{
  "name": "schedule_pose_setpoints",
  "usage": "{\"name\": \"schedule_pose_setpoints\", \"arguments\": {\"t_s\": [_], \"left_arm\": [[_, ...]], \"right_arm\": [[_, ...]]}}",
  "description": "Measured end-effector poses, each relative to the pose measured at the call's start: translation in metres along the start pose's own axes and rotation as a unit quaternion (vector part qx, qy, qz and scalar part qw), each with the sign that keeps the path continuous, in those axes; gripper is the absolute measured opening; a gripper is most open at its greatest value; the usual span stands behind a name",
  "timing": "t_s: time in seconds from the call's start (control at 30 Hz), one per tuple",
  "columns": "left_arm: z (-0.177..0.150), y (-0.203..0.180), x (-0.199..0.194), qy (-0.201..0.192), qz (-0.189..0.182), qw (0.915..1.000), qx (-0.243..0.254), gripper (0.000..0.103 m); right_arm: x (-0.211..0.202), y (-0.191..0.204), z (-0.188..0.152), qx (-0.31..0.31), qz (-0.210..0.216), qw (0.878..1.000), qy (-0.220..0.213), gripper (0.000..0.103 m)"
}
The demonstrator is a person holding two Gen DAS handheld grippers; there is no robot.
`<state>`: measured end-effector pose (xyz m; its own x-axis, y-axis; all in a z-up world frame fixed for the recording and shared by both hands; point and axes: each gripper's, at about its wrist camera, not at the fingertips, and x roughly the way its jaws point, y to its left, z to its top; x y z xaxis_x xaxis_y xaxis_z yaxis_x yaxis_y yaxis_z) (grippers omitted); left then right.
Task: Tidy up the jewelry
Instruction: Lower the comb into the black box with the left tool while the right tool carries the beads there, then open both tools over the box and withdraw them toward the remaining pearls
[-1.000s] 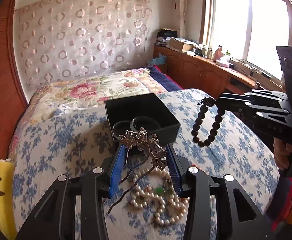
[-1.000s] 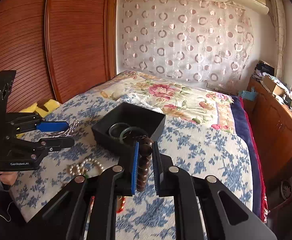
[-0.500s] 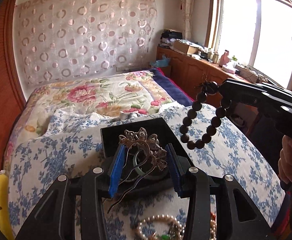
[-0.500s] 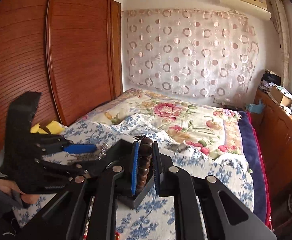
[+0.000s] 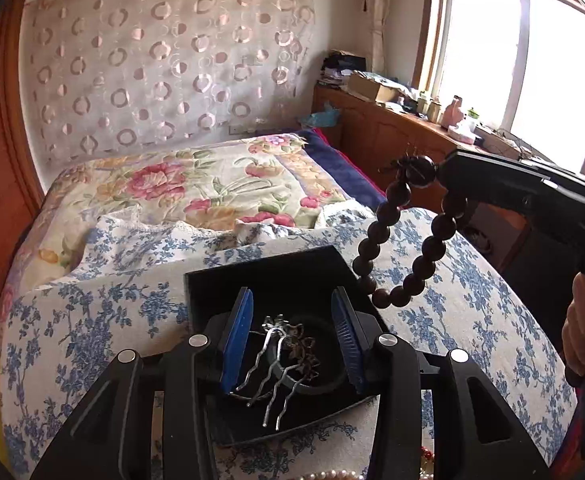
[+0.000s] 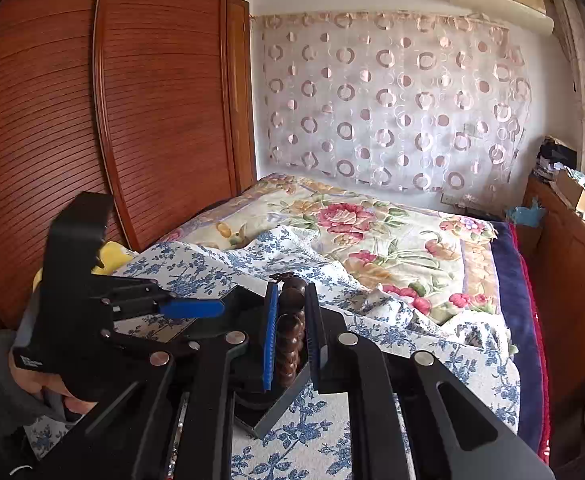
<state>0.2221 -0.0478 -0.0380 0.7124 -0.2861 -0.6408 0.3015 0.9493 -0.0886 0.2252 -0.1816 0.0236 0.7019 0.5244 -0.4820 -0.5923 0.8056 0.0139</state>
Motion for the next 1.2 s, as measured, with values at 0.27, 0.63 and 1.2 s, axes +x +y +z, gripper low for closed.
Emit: {"name": "schedule_pose_setpoints", "arguments": {"t_s": [0.27, 0.63, 1.2], "left_arm": [[-0.001, 0.028, -0.03, -0.021, 0.025, 0.9993, -0.017, 0.04], [-0.029, 0.051, -0.061, -0.021, 0.045, 0.9982, -0.032, 0.04], [-0.091, 0.026, -0.091, 0.002, 0.031, 0.9992, -0.027, 0.041]], "right_arm": [[0.019, 0.013, 0.0, -0.003, 0.026, 1.0, 0.009, 0.015], [0.051, 0.031, -0.018, -0.003, 0.029, 0.998, 0.063, 0.016], [0.003, 0.044, -0.081, 0.019, -0.016, 0.996, 0.089, 0.019]]}}
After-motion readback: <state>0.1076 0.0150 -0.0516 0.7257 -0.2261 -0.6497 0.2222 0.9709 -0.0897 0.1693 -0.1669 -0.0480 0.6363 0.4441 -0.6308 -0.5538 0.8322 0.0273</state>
